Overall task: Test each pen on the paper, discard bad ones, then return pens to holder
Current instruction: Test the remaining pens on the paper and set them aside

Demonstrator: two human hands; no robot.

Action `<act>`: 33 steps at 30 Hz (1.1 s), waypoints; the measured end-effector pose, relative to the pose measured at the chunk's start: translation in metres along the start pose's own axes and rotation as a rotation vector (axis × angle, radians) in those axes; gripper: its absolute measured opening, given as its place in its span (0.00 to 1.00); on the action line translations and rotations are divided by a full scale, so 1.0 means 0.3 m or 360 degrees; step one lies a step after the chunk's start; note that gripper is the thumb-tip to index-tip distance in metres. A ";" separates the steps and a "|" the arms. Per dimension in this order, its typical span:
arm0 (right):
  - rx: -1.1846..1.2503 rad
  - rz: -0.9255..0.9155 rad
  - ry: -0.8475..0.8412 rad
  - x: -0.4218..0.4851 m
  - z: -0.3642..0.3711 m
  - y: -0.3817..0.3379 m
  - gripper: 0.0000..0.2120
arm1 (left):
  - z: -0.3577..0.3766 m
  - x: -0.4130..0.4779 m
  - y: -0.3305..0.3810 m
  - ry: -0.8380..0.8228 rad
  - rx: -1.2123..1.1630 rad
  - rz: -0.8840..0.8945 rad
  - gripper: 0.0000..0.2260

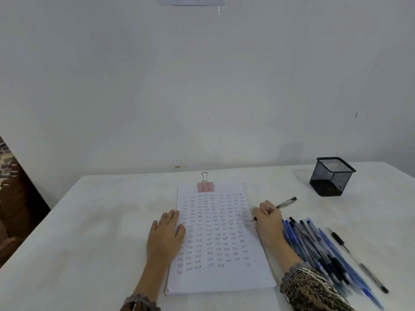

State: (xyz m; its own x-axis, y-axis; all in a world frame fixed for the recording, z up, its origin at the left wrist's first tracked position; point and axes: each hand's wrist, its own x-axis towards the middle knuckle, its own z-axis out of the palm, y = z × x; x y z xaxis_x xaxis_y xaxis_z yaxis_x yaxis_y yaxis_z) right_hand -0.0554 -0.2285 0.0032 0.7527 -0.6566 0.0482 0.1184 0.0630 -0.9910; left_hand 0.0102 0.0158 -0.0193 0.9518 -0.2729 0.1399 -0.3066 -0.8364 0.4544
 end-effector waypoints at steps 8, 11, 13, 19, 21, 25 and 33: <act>0.0754 0.0512 -0.0024 -0.007 -0.012 -0.063 0.21 | 0.016 0.003 -0.011 0.0050 0.0060 -0.0012 0.37; 0.0942 0.0498 -0.0109 -0.046 0.020 -0.065 0.14 | 0.017 0.001 -0.008 0.0071 0.0074 -0.0020 0.35; 0.1135 0.0545 -0.0157 -0.069 0.036 -0.058 0.10 | 0.018 0.002 -0.006 0.0074 0.0060 -0.0029 0.38; 0.1732 0.0714 -0.0309 -0.101 0.033 -0.012 0.32 | 0.010 -0.005 0.000 0.0100 0.0036 -0.0016 0.43; 0.1774 0.0741 -0.0294 -0.111 0.033 0.001 0.32 | 0.010 -0.009 0.001 0.0118 -0.0022 -0.0017 0.42; 0.1718 0.0821 -0.0189 -0.122 0.036 -0.005 0.20 | 0.010 -0.016 -0.006 0.0152 -0.0095 -0.0010 0.40; 0.1425 0.0950 -0.0069 -0.139 0.040 -0.035 0.15 | 0.003 -0.031 0.000 0.0173 -0.0142 -0.0013 0.29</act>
State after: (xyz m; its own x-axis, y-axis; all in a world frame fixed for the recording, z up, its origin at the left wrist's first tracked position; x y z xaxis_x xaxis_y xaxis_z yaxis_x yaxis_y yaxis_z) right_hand -0.0804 -0.1928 0.0131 0.8662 -0.3111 -0.3911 0.1417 0.9034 -0.4047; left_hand 0.0014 0.0178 -0.0213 0.9509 -0.2089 0.2284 -0.3016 -0.7915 0.5316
